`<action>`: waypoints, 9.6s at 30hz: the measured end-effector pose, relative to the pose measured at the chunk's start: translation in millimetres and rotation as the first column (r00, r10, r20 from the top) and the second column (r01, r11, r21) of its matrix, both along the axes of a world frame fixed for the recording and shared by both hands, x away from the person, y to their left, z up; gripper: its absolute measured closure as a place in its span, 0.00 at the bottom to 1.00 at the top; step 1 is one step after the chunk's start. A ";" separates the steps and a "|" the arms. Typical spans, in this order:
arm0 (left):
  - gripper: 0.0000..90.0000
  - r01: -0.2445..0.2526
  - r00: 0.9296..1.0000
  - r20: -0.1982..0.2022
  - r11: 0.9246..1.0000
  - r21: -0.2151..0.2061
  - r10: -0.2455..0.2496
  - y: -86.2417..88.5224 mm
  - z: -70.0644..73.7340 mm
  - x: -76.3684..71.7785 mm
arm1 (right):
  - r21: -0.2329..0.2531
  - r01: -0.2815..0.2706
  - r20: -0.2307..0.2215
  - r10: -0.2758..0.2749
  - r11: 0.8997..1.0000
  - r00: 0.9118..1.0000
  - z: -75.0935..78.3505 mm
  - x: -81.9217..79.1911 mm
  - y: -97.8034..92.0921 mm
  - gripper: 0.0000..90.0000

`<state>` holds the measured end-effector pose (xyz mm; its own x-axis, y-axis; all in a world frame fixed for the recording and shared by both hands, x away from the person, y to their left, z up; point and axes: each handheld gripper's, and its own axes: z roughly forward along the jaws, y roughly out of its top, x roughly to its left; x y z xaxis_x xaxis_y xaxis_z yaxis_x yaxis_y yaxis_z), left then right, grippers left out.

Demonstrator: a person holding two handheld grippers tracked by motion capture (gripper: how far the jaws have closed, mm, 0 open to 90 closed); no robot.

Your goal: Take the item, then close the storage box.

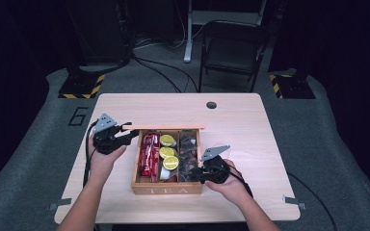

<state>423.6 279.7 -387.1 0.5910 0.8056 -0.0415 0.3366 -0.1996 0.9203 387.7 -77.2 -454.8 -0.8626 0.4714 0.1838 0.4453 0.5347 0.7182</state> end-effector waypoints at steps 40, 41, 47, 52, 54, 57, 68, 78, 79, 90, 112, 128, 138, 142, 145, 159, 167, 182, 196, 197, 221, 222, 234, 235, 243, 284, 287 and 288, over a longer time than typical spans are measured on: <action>0.62 -0.003 1.000 0.002 1.000 0.000 0.003 -0.5 -0.2 -0.2 | 0.197 0.114 0.151 -0.145 0.974 0.978 42.1 -0.4 -29.1 1.00; 0.62 -0.004 1.000 0.002 1.000 -0.001 0.004 -0.5 -0.2 -0.2 | 0.199 0.136 0.155 -0.168 0.971 0.973 43.9 0.9 -35.2 1.00; 0.62 -0.004 1.000 0.002 1.000 0.000 0.004 -0.5 -0.2 -0.3 | 0.220 0.191 0.167 -0.230 0.957 0.959 48.2 5.1 -49.6 1.00; 0.62 -0.004 1.000 0.002 1.000 0.001 0.004 -0.5 -0.2 -0.4 | 0.230 0.252 0.182 -0.296 0.940 0.938 52.6 9.3 -67.7 1.00; 0.62 -0.004 1.000 0.002 1.000 0.001 0.004 -0.6 -0.2 -0.4 | 0.224 0.276 0.191 -0.320 0.935 0.928 53.6 9.4 -71.8 1.00; 0.62 -0.005 1.000 0.003 1.000 0.000 0.005 -0.7 -0.3 -0.5 | 0.213 0.295 0.209 -0.338 0.931 0.918 53.6 10.9 -77.2 1.00; 0.62 -0.006 1.000 0.003 1.000 0.002 0.006 -0.9 -0.4 -0.9 | 0.197 0.337 0.213 -0.376 0.921 0.902 46.5 19.4 -84.3 1.00; 0.62 -0.009 1.000 0.007 1.000 0.001 0.009 -1.4 -1.3 -1.7 | 0.156 0.364 0.237 -0.392 0.918 0.889 41.9 25.4 -81.6 1.00; 0.62 -0.009 1.000 0.008 1.000 0.001 0.009 -1.4 -1.4 -1.8 | 0.151 0.359 0.243 -0.387 0.921 0.890 41.4 26.6 -82.5 1.00; 0.62 -0.009 1.000 0.008 1.000 0.003 0.009 -1.4 -1.4 -1.9 | 0.116 0.371 0.236 -0.388 0.922 0.891 29.3 32.4 -81.2 1.00; 0.62 -0.009 1.000 0.008 1.000 0.005 0.009 -1.5 -1.6 -2.3 | 0.095 0.375 0.228 -0.387 0.922 0.894 21.6 34.1 -78.2 0.93; 0.62 -0.008 1.000 0.004 1.000 0.021 0.008 -2.5 -1.2 -3.9 | 0.125 0.335 0.253 -0.356 0.934 0.900 35.1 24.4 -66.2 0.73; 0.62 -0.010 1.000 -0.002 1.000 0.022 0.010 -2.9 -0.7 -4.0 | 0.182 0.288 0.246 -0.327 0.940 0.912 53.1 20.2 -46.5 0.64; 0.62 -0.003 1.000 -0.007 1.000 0.023 0.004 -2.2 -0.1 -4.0 | 0.189 0.261 0.260 -0.304 0.947 0.916 63.3 21.8 -37.7 0.61; 0.62 0.000 1.000 -0.006 1.000 0.026 0.000 -1.6 0.0 -3.6 | 0.181 0.253 0.270 -0.296 0.950 0.916 66.9 23.8 -34.7 0.60; 0.61 -0.005 1.000 -0.007 1.000 0.016 0.005 -2.1 0.9 -4.2 | 0.217 0.258 0.302 -0.316 0.941 0.899 77.5 27.1 -29.0 0.54; 0.61 -0.004 1.000 -0.011 1.000 0.031 0.004 -3.2 0.8 -7.6 | 0.231 0.240 0.321 -0.306 0.943 0.896 83.3 28.1 -25.2 0.54; 0.60 -0.006 1.000 0.002 0.999 0.041 0.006 -4.4 11.3 -16.4 | 0.196 0.217 0.328 -0.273 0.956 0.904 91.8 32.6 -16.5 0.58; 0.60 0.001 1.000 -0.012 0.997 0.080 0.000 -6.7 24.6 -24.4 | 0.156 0.193 0.351 -0.237 0.969 0.906 101.7 29.4 -15.5 0.58; 0.59 0.001 1.000 -0.007 0.997 0.079 0.000 -7.0 24.9 -25.4 | 0.154 0.191 0.353 -0.234 0.969 0.906 101.6 29.0 -15.3 0.58; 0.56 0.054 0.999 -0.003 0.993 0.109 -0.054 -3.7 13.3 -47.9 | 0.166 0.181 0.308 -0.226 0.969 0.924 85.2 7.9 -21.9 0.58; 0.56 0.057 0.998 -0.006 0.992 0.109 -0.057 -3.6 12.3 -49.3 | 0.163 0.182 0.310 -0.225 0.970 0.924 84.1 6.6 -22.0 0.58; 0.53 0.086 0.996 -0.015 0.988 0.127 -0.085 -1.4 -4.7 -66.4 | 0.126 0.175 0.321 -0.207 0.977 0.924 66.8 -10.8 -22.6 0.56; 0.53 0.084 0.996 -0.010 0.989 0.125 -0.083 -1.3 -6.6 -67.9 | 0.125 0.166 0.321 -0.198 0.978 0.926 65.0 -11.8 -23.5 0.56; 0.53 0.094 0.996 -0.021 0.987 0.132 -0.092 0.4 -18.6 -78.3 | 0.118 0.162 0.318 -0.192 0.980 0.929 51.3 -23.4 -25.3 0.56; 0.53 0.120 0.990 -0.090 0.986 0.114 -0.110 1.8 -59.0 -92.8 | 0.138 0.156 0.228 -0.185 0.978 0.956 17.6 -49.7 -32.4 0.65; 0.53 0.125 0.989 -0.094 0.985 0.115 -0.114 2.4 -60.3 -93.0 | 0.133 0.150 0.225 -0.178 0.980 0.958 16.2 -51.8 -31.3 0.65; 0.53 0.125 0.989 -0.093 0.985 0.115 -0.115 2.4 -60.8 -93.1 | 0.134 0.152 0.229 -0.180 0.979 0.957 15.6 -52.5 -30.4 0.64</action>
<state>330.5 282.1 -448.0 0.6823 0.7311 -0.0032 0.3799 -0.3508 0.8559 335.2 -107.7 -439.2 -0.7990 0.5998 0.0428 0.3288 0.3763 0.8662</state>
